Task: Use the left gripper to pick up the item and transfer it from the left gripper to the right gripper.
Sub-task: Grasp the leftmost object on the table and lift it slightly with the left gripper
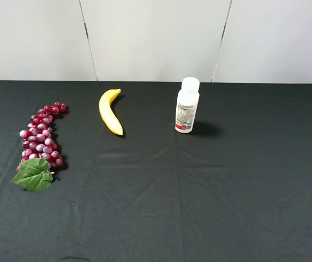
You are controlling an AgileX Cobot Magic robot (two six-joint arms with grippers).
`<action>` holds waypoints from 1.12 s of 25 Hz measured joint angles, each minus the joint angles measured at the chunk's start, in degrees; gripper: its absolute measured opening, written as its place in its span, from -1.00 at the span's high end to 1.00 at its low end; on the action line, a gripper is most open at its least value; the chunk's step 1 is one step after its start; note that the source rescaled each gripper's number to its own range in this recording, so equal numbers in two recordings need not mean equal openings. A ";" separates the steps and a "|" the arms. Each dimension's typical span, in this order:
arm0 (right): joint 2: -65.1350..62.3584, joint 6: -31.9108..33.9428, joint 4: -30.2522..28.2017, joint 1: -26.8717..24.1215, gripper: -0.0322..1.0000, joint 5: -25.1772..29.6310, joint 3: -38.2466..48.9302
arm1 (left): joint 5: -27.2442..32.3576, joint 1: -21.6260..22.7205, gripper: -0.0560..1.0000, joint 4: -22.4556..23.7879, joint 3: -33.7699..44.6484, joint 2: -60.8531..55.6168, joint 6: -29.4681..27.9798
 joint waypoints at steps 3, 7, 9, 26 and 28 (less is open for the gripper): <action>0.00 0.00 0.00 0.00 -1.00 0.00 0.00 | 0.38 0.00 -0.98 0.00 -2.56 3.48 0.00; 0.00 0.00 0.00 0.00 -1.00 0.00 0.00 | 0.58 0.00 -0.98 0.00 -6.51 11.07 -0.04; 0.00 0.00 0.00 0.00 -1.00 0.00 0.00 | 0.58 0.00 -0.98 -0.39 -8.43 15.86 -0.04; 0.00 0.00 0.00 0.00 -1.00 -0.02 0.00 | -2.89 0.00 -0.98 -2.80 -14.97 50.76 -0.23; 0.00 0.00 0.00 0.00 -1.00 -0.02 0.00 | -4.53 0.00 -0.98 -3.55 -14.97 54.68 -0.23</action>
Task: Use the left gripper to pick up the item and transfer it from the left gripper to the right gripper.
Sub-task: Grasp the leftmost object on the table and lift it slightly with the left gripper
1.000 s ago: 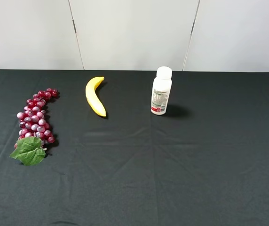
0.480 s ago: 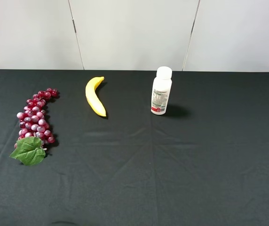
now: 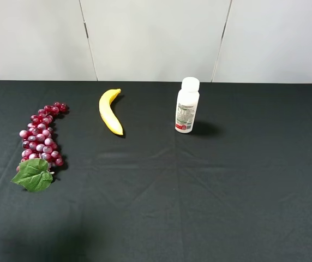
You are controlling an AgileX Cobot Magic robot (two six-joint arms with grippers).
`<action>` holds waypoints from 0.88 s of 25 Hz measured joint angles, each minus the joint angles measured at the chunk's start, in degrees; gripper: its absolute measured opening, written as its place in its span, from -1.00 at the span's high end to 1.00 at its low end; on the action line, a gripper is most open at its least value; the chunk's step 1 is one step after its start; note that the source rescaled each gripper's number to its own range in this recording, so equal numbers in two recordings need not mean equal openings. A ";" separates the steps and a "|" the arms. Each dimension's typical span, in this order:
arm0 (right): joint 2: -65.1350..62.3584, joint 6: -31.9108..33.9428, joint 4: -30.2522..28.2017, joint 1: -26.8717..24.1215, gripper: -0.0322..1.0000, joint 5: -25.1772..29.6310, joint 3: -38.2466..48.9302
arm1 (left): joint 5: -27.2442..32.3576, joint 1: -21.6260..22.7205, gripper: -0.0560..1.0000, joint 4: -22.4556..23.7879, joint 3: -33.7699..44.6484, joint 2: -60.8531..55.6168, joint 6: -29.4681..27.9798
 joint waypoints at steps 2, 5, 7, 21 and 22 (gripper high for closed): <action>0.00 0.00 0.00 0.00 -1.00 0.00 0.00 | -1.73 0.00 -0.98 -1.13 0.00 3.40 0.00; 0.00 0.00 0.00 0.00 -1.00 0.00 0.00 | -4.82 0.00 -0.98 -2.87 0.00 8.60 0.00; 0.00 0.00 0.00 0.00 -1.00 0.00 0.00 | -7.05 0.00 -0.98 -3.63 -0.05 12.24 -0.07; 0.00 0.00 0.00 0.00 -1.00 0.01 0.00 | -19.04 -1.54 -0.98 -5.45 -0.31 31.20 -0.12; 0.00 0.00 0.00 0.00 -1.00 0.01 0.00 | -20.29 -2.04 -0.98 -5.58 -0.31 32.48 -0.12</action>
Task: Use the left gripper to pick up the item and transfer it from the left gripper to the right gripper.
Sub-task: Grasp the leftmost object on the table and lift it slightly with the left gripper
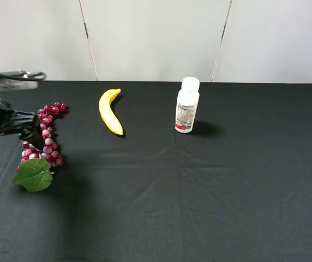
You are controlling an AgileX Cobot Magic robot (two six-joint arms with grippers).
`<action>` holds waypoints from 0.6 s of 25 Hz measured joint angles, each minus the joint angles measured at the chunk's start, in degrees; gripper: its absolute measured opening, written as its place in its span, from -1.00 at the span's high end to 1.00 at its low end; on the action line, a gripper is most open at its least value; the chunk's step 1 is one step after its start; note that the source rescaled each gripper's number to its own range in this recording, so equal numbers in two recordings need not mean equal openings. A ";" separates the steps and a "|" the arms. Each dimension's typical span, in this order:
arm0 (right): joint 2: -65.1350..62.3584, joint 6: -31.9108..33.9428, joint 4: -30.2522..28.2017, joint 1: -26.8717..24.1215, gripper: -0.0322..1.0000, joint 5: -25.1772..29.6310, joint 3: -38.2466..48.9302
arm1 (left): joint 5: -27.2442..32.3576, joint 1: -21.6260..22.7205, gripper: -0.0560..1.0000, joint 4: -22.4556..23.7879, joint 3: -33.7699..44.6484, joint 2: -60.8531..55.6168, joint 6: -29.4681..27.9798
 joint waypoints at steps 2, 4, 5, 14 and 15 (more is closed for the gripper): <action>0.00 0.00 0.00 0.00 -1.00 0.00 0.00 | -2.11 -0.95 -0.98 0.00 -0.02 2.47 0.00; 0.00 0.00 0.00 0.00 -1.00 0.00 0.00 | -3.95 -1.80 -0.98 -0.06 -0.02 4.62 0.00; 0.00 0.00 0.00 0.00 -1.00 0.00 0.00 | -4.67 -2.25 -0.98 -0.11 -0.14 5.57 -0.13; 0.00 0.00 0.00 0.00 -1.00 0.00 0.00 | -5.61 -5.75 -0.98 0.26 -6.55 15.88 -1.67; 0.00 0.00 0.00 0.00 -1.00 0.00 0.00 | -5.61 -5.91 -0.98 0.44 -6.74 16.37 -1.80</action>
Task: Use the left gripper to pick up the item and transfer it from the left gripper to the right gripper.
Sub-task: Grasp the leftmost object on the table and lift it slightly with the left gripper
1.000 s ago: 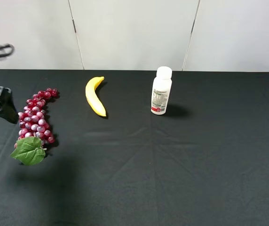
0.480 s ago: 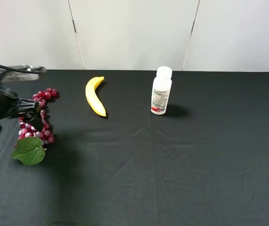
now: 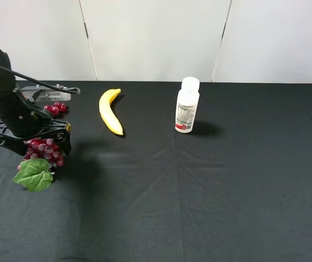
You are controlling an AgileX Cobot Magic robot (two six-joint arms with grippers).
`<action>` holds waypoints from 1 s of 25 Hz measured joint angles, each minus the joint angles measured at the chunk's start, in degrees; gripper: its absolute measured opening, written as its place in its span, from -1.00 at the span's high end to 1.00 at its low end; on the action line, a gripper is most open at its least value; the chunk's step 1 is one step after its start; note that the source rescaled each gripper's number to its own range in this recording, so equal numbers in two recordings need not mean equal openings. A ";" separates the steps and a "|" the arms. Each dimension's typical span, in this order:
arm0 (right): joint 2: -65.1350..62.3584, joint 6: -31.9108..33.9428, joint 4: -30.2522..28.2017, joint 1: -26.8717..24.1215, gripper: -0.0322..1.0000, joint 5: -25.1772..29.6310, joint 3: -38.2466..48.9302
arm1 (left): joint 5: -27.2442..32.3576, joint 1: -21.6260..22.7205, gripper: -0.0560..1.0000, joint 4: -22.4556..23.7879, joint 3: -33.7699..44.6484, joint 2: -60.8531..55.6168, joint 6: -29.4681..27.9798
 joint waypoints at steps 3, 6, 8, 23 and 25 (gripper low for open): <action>0.00 0.00 0.00 0.00 -1.00 0.00 0.00 | 0.00 -0.01 -0.98 0.49 -0.26 1.36 -0.19; 0.00 0.00 0.00 0.00 -1.00 0.00 0.00 | -0.06 -0.12 -0.98 0.32 -0.26 2.73 -0.36; 0.00 0.00 0.00 0.00 -1.00 0.00 0.00 | -0.50 -0.12 -0.98 0.40 -0.26 3.50 -0.36; 0.00 0.00 0.00 0.00 -1.00 -0.02 0.00 | -0.60 -0.12 0.41 0.15 -0.26 4.76 -0.40; 0.00 0.00 0.00 0.00 -1.00 -0.02 0.00 | -0.42 -0.12 0.61 0.15 -0.26 4.76 -0.40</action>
